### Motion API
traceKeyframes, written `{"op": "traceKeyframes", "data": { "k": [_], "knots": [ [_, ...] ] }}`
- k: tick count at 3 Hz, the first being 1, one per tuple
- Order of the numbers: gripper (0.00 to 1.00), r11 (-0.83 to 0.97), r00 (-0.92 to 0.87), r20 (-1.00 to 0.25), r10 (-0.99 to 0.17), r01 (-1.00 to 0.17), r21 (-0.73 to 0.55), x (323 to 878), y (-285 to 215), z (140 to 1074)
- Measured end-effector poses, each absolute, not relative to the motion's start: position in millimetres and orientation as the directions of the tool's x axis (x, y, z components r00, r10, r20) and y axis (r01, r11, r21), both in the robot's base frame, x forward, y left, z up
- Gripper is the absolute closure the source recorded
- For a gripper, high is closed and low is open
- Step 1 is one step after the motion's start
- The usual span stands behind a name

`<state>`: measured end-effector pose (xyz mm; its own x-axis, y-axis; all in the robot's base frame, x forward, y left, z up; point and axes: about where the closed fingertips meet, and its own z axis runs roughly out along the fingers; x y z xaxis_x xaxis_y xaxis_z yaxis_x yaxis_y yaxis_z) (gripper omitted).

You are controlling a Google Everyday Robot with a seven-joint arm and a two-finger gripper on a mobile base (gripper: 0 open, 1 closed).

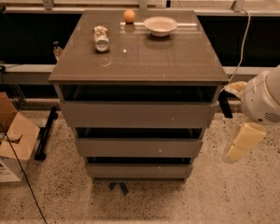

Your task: Open bottom drawer

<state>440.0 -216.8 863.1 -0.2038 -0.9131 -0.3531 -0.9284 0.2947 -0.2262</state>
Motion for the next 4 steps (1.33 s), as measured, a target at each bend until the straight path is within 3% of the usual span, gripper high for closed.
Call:
{"op": "traceKeyframes", "data": {
  "k": [2, 4],
  "knots": [
    [0.00, 0.281, -0.201, -0.324, -0.924, -0.934, -0.220, 438, -208, 845],
    [0.00, 0.317, -0.200, -0.407, -0.891, -0.917, -0.243, 441, -221, 788]
  ]
}}
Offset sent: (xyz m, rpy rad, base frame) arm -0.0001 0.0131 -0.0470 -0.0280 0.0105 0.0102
